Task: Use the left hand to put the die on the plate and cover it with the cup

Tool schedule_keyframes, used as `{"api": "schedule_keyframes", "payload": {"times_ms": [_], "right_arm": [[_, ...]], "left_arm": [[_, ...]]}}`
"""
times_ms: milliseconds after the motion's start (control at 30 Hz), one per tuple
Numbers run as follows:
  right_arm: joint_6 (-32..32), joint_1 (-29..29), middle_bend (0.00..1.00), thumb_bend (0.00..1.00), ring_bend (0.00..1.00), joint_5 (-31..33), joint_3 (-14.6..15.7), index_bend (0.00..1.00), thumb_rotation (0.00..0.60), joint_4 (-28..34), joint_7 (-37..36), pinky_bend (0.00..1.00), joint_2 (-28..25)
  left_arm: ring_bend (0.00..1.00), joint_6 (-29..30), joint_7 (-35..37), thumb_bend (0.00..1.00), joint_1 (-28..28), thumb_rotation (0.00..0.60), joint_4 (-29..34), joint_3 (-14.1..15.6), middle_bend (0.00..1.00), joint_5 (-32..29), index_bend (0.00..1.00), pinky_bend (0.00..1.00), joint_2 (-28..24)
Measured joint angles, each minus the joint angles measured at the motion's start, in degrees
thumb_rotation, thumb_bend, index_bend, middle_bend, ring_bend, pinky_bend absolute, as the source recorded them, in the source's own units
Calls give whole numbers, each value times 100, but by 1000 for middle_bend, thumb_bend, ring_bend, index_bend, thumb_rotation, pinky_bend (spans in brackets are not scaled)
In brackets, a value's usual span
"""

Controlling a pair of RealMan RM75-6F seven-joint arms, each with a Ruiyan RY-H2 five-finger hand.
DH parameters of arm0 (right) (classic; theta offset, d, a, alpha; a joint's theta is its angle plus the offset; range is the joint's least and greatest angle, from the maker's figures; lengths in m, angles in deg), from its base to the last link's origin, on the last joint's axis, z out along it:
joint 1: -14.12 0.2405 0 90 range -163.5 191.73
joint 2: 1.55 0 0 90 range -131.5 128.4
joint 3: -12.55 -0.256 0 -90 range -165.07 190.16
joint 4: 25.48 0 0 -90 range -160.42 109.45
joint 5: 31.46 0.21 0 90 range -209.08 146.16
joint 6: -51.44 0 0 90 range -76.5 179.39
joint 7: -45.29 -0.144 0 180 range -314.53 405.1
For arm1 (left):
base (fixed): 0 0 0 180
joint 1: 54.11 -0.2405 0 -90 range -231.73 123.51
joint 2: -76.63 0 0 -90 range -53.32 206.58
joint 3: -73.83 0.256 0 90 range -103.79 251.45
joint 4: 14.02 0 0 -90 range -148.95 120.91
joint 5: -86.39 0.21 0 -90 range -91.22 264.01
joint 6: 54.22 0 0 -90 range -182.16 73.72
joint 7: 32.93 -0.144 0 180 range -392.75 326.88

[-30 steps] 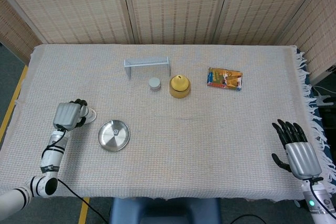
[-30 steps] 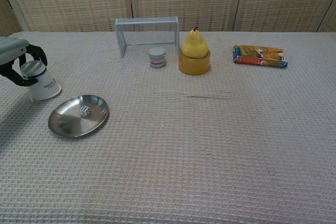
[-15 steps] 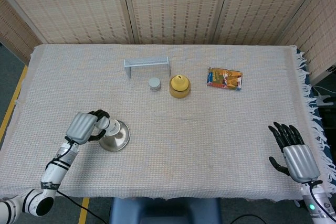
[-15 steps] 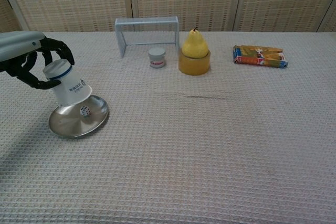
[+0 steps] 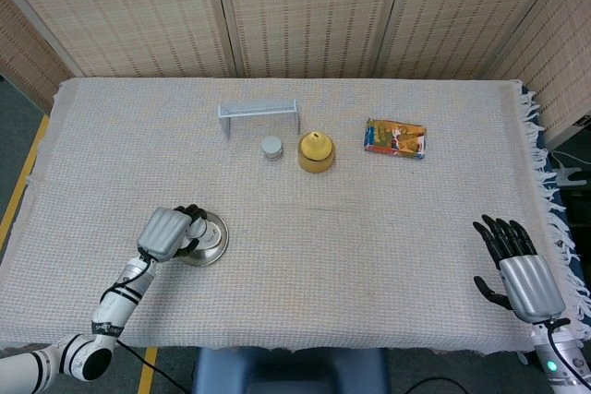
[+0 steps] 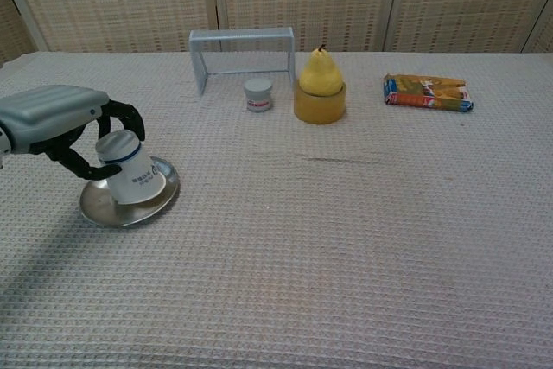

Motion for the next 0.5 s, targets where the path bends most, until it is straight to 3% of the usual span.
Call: {"api": "schedule_keyframes", "payload": {"times_ms": [267,500], "right_arm": [[13,0,0,191,0,41,-17,0,600,6,18,0,0],[45,7,0,191,0,42,-6,0,600,25,59,0,9]], "left_arm": [[594,171,-698,415,-38,600,-184,23,644,-182,483,774,91],[620,380,-1273,417,-151,600,165,28,670,-485,503,797,-94]]}}
